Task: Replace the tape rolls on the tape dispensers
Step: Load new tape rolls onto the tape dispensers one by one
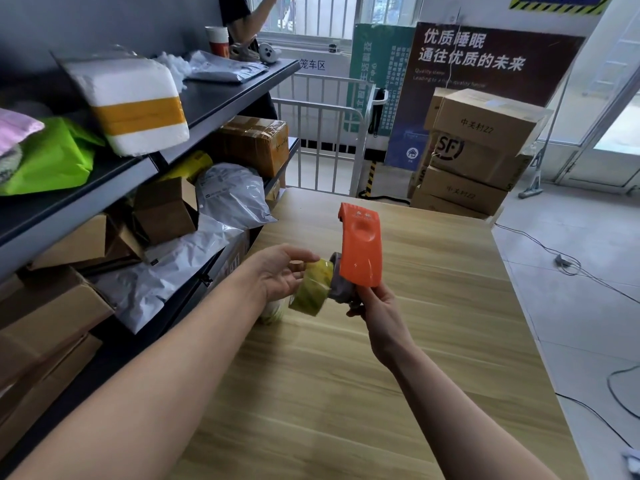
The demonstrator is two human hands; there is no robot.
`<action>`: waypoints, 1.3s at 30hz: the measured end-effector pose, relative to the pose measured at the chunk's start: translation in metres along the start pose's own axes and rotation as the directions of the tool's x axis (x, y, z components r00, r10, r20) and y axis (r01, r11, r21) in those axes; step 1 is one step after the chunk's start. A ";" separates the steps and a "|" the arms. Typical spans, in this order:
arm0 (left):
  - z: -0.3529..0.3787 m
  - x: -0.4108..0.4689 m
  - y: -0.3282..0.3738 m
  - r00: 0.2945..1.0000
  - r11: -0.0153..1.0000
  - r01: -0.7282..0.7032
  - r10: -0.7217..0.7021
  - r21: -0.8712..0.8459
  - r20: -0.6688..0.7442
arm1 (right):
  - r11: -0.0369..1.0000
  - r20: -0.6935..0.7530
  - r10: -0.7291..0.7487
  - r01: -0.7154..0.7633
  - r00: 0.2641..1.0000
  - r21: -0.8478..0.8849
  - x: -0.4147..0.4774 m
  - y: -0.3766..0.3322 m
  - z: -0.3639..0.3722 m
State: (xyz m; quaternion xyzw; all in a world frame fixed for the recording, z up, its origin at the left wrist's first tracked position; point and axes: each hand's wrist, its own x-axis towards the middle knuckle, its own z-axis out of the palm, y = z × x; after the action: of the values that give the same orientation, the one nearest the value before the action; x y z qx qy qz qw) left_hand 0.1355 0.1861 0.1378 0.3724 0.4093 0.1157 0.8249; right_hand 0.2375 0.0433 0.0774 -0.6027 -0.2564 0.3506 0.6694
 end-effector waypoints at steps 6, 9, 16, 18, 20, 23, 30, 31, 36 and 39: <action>0.005 0.001 -0.007 0.980 0.968 -0.189 0.196 0.165 -0.022 | 0.994 -0.050 0.045 -0.040 0.998 0.097 -0.001 0.000 -0.005; 0.004 0.005 -0.014 0.957 0.906 -0.254 0.285 0.340 -0.044 | 0.990 -0.051 0.066 -0.059 0.997 0.127 -0.003 -0.001 -0.006; 0.004 0.000 -0.023 0.994 0.946 -0.091 0.107 0.310 -0.035 | 0.975 -0.049 0.113 -0.102 0.992 0.195 -0.008 -0.002 -0.004; 0.007 0.000 -0.026 0.993 0.968 -0.110 0.118 0.224 -0.025 | 0.978 -0.031 0.106 -0.099 0.994 0.183 -0.009 -0.004 -0.002; 0.013 -0.001 -0.029 0.993 0.974 -0.121 0.120 0.192 0.014 | 0.987 -0.046 0.096 -0.089 0.994 0.134 -0.010 -0.006 0.001; 0.019 0.000 -0.030 0.989 0.961 -0.140 0.124 0.239 0.083 | 0.993 -0.078 0.085 -0.078 0.993 0.089 -0.011 -0.007 0.002; 0.015 -0.004 -0.026 0.999 0.929 -0.031 0.039 0.369 -0.013 | 0.983 -0.072 0.135 -0.125 0.988 0.132 -0.013 -0.004 -0.009; 0.014 -0.005 -0.026 0.999 0.925 -0.015 0.028 0.379 -0.030 | 0.984 -0.076 0.138 -0.127 0.988 0.127 -0.013 -0.003 -0.010; 0.017 -0.008 -0.025 0.997 0.892 -0.047 0.067 0.449 -0.027 | 0.994 -0.125 0.095 -0.088 0.988 0.057 -0.014 -0.004 -0.012; 0.018 -0.011 -0.023 0.996 0.878 -0.083 0.091 0.472 0.006 | 0.997 -0.159 0.064 -0.059 0.985 0.041 -0.015 -0.006 -0.009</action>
State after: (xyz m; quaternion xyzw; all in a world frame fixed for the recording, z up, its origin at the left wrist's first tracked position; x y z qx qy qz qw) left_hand 0.1395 0.1554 0.1342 0.5788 0.4148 0.0525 0.7001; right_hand 0.2358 0.0258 0.0834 -0.6243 -0.1766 0.3262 0.6875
